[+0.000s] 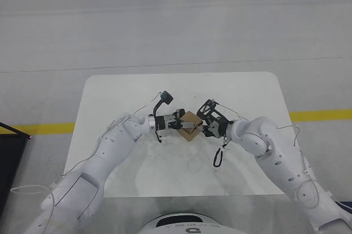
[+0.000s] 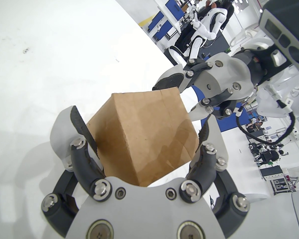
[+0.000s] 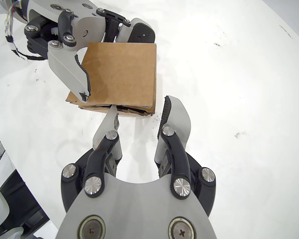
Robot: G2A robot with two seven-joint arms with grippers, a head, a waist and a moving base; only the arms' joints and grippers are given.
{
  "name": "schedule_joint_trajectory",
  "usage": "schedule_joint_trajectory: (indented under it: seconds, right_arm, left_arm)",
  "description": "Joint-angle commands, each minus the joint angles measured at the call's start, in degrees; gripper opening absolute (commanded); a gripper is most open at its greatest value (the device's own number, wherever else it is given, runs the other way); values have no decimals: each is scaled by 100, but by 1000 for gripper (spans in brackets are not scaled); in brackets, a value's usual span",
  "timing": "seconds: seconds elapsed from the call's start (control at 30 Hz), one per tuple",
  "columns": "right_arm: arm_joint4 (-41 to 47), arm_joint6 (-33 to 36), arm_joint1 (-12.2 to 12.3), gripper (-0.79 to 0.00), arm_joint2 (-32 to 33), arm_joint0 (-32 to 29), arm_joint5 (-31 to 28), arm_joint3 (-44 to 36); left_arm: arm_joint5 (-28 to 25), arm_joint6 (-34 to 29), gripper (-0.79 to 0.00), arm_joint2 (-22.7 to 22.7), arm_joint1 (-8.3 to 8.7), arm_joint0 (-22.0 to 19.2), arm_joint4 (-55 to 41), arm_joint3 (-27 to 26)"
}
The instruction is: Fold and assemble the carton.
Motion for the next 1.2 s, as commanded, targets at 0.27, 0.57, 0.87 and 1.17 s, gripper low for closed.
schedule_joint_trajectory:
  seconds: [0.27, 0.57, 0.87, 1.17]
  right_arm:
    - [-93, 121, 4, -403, 5, -23, -36, -34]
    - [-120, 185, 3, -409, 20, -52, 15, -68]
    - [-148, 329, -9, -409, -7, -22, 87, -57]
    - [-107, 359, 4, -406, 61, -62, -28, -85]
  left_arm:
    - [56, 11, 0, 43, -18, 6, 59, 20]
    - [86, 55, 0, 84, -40, -11, 156, 71]
    - [107, 82, 0, 119, -61, -36, 240, 128]
    - [128, 123, 0, 136, -74, -55, 320, 170]
